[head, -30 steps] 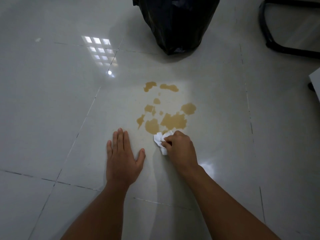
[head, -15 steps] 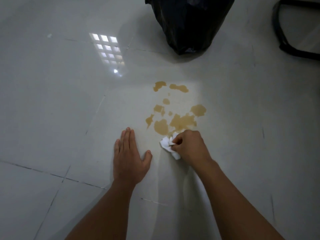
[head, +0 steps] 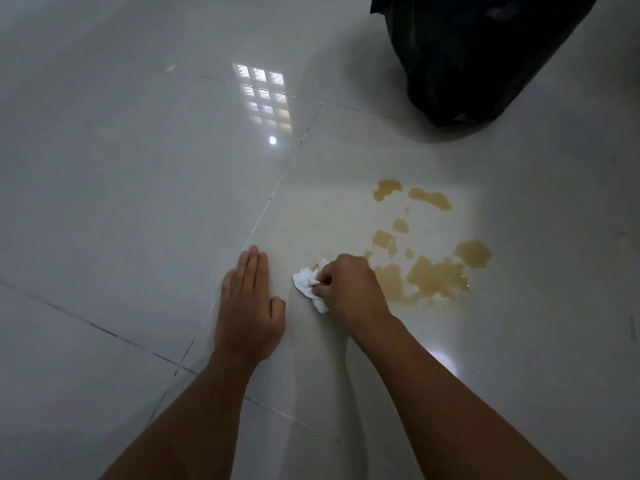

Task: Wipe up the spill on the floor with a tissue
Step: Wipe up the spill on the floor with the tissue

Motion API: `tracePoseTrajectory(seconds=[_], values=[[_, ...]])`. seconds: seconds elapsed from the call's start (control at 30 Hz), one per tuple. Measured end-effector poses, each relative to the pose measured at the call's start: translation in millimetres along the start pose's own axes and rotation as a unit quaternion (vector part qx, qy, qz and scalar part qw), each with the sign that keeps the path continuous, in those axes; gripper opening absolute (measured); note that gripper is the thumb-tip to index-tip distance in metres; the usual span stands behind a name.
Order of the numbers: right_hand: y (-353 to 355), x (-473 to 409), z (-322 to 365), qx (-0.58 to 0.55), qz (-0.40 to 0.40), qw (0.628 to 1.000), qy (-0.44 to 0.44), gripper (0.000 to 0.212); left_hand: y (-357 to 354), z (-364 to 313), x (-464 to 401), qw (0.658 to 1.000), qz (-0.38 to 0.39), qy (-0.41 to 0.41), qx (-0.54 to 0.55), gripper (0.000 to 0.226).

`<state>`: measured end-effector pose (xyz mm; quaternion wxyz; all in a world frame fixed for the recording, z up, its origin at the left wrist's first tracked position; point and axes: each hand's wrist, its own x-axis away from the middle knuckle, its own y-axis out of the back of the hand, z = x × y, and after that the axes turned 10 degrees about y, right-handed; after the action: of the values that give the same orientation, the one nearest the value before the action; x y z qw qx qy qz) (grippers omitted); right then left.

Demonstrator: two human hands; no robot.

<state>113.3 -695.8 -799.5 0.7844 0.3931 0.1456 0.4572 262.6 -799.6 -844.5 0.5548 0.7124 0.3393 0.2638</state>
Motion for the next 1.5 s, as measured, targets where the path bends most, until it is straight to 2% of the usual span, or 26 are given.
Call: tracePoseTrajectory(seconds=[0.13, 0.37, 0.6, 0.7, 0.77, 0.87, 1.07, 1.27, 1.4, 1.5], values=[[-11, -39, 16, 0.017, -0.019, 0.999, 0.018, 0.020, -1, -2, 0, 1.000, 0.005, -0.007, 0.004, 0.075], [1, -63, 16, 0.031, -0.063, 0.997, 0.017, 0.002, 1, -3, -1, 0.999, 0.019, -0.006, -0.033, 0.076], [-4, -67, 5, 0.059, -0.020, 0.992, 0.109, 0.016, -3, -2, -2, 0.999, 0.011, 0.001, -0.030, 0.075], [2, -35, -4, 0.075, 0.008, 0.994, 0.081, 0.014, 1, -4, -1, 0.999, 0.025, 0.000, -0.026, 0.076], [7, -4, -12, 0.071, 0.020, 0.994, 0.077, 0.020, 3, -4, -1, 0.999, 0.029, 0.003, -0.023, 0.076], [12, 34, -28, 0.055, -0.026, 0.996, 0.070, 0.020, 3, -4, -2, 0.999, 0.036, 0.003, -0.029, 0.077], [19, 67, -42, 0.020, -0.103, 0.994, -0.012, 0.019, 0, -26, -8, 0.999, 0.041, -0.002, -0.008, 0.079], [26, 85, -60, -0.054, -0.218, 0.972, -0.063, 0.010, -5, -34, -12, 1.000, 0.017, 0.006, 0.005, 0.075], [33, 64, -51, -0.061, -0.274, 0.960, -0.013, 0.007, -5, -36, -12, 1.000, 0.013, -0.004, 0.015, 0.074], [39, 29, -38, -0.043, -0.239, 0.969, 0.049, 0.012, -5, -51, -17, 0.997, 0.022, -0.065, 0.016, 0.070]])
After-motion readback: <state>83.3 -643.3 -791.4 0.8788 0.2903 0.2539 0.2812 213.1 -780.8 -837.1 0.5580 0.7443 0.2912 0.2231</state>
